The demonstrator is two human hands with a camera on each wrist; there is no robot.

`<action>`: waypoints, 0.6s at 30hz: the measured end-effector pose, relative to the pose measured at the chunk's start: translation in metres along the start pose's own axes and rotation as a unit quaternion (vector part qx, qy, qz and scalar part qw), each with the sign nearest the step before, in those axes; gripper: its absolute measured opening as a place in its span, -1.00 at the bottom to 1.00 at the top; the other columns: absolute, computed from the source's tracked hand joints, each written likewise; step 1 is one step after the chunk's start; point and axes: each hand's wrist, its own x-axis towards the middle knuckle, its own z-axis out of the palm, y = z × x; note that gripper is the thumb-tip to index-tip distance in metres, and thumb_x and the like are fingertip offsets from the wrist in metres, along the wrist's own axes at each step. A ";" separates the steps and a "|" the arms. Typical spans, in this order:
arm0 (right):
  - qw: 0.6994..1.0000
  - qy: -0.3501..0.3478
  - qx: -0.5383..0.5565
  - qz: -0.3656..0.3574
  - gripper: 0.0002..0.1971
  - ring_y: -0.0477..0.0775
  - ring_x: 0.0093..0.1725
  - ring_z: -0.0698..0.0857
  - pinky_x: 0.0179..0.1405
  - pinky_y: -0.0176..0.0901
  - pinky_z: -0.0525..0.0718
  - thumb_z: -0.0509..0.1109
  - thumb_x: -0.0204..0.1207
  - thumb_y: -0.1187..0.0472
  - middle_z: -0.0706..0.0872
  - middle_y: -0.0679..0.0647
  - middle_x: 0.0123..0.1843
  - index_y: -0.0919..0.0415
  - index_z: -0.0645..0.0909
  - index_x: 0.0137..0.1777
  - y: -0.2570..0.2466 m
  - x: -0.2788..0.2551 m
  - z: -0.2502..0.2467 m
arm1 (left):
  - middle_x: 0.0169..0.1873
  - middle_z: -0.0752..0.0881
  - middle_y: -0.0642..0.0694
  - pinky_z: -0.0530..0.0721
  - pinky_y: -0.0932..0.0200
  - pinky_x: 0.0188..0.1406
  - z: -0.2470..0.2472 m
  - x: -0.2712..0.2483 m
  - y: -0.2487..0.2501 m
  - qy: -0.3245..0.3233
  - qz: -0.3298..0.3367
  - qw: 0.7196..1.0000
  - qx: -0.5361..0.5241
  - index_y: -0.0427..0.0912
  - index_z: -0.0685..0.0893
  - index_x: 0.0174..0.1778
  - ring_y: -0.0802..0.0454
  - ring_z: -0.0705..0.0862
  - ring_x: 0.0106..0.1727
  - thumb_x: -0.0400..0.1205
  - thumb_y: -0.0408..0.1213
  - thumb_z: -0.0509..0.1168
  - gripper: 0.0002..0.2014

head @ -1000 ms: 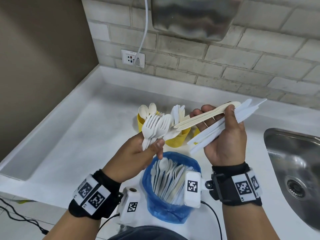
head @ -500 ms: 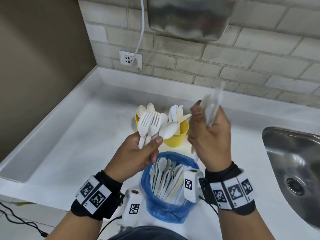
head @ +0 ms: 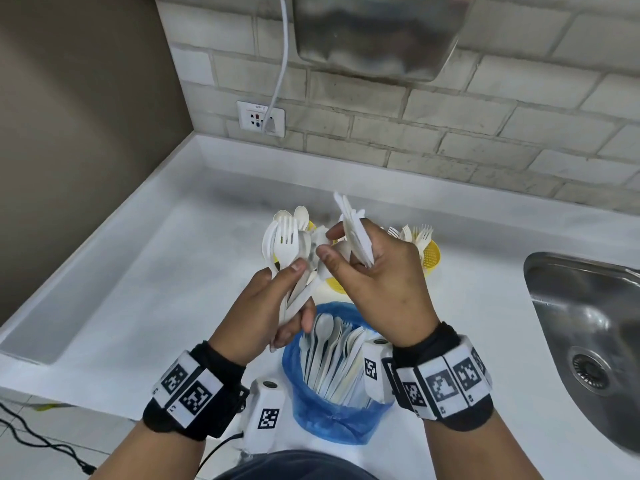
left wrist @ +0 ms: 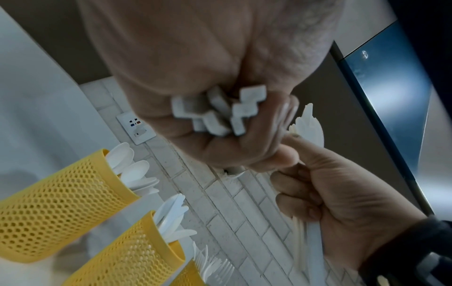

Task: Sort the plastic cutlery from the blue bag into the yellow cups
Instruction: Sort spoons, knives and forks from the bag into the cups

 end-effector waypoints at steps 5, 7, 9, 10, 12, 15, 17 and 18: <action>0.998 -0.008 -0.063 -0.009 -0.87 -0.14 -0.47 0.59 -0.29 -0.17 0.67 0.58 0.57 0.08 0.59 -0.29 -0.47 0.04 0.76 0.06 0.006 0.002 -0.001 | -0.74 0.43 -0.10 0.30 0.19 -0.57 -0.001 0.001 0.000 -0.004 -0.004 1.000 -0.012 -0.58 0.57 -0.39 -0.08 0.23 -0.67 0.78 0.17 0.00 -0.20; 0.997 -0.007 -0.075 -0.018 -0.84 -0.15 -0.44 0.61 -0.24 -0.15 0.69 0.56 0.58 0.09 0.62 -0.31 -0.44 0.04 0.78 0.12 0.006 0.001 0.000 | -0.74 0.43 -0.10 0.31 0.19 -0.57 -0.001 0.002 -0.001 -0.007 -0.006 1.000 -0.010 -0.57 0.58 -0.39 -0.08 0.24 -0.67 0.79 0.17 0.00 -0.19; 0.996 -0.013 -0.089 -0.023 -0.83 -0.13 -0.44 0.62 -0.24 -0.13 0.70 0.54 0.60 0.09 0.66 -0.24 -0.42 0.01 0.79 0.16 0.004 0.002 0.000 | -0.73 0.42 -0.12 0.34 0.21 -0.56 -0.002 0.001 -0.001 -0.008 -0.006 1.000 0.006 -0.53 0.60 -0.40 -0.08 0.26 -0.67 0.80 0.20 0.01 -0.19; 0.995 -0.024 -0.097 -0.026 -0.86 -0.09 -0.43 0.64 -0.26 -0.08 0.70 0.52 0.61 0.08 0.69 -0.18 -0.41 -0.02 0.80 0.13 0.004 0.002 -0.001 | -0.72 0.42 -0.14 0.37 0.21 -0.55 -0.002 0.001 -0.001 -0.007 -0.006 1.000 0.021 -0.51 0.61 -0.40 -0.08 0.28 -0.67 0.79 0.22 0.02 -0.19; 0.992 -0.062 -0.106 -0.024 -0.91 -0.03 -0.40 0.68 -0.30 -0.01 0.69 0.47 0.63 0.07 0.74 -0.09 -0.38 -0.06 0.78 0.07 0.003 0.003 -0.002 | -0.67 0.52 -0.16 0.40 0.21 -0.56 -0.002 0.000 -0.001 0.002 -0.004 0.999 0.052 -0.48 0.65 -0.34 -0.05 0.34 -0.66 0.74 0.22 0.05 -0.25; 0.990 -0.108 -0.090 -0.028 -0.91 -0.07 -0.33 0.74 -0.28 0.00 0.69 0.46 0.65 0.14 0.80 -0.12 -0.31 -0.06 0.77 -0.06 0.002 0.002 -0.002 | -0.53 0.67 -0.15 0.41 0.26 -0.59 0.000 0.001 0.000 0.022 0.021 0.997 0.076 -0.34 0.71 -0.15 0.07 0.40 -0.65 0.79 0.09 0.12 -0.45; 0.992 -0.116 -0.050 -0.019 -0.81 -0.16 -0.38 0.70 -0.33 -0.17 0.63 0.50 0.63 0.21 0.75 -0.21 -0.38 -0.07 0.74 -0.20 0.003 0.001 -0.003 | -0.56 0.66 -0.06 0.42 0.33 -0.53 -0.001 0.002 -0.002 0.030 0.046 0.992 0.112 -0.25 0.70 -0.17 0.14 0.42 -0.62 0.84 -0.04 0.13 -0.57; 0.993 -0.118 -0.027 -0.012 -0.76 -0.21 -0.41 0.65 -0.35 -0.31 0.55 0.52 0.62 0.24 0.69 -0.25 -0.44 -0.08 0.72 -0.25 0.005 0.001 -0.004 | -0.58 0.63 -0.03 0.42 0.34 -0.49 -0.002 0.002 -0.003 0.032 0.056 0.990 0.126 -0.22 0.69 -0.22 0.16 0.42 -0.61 0.83 -0.06 0.14 -0.58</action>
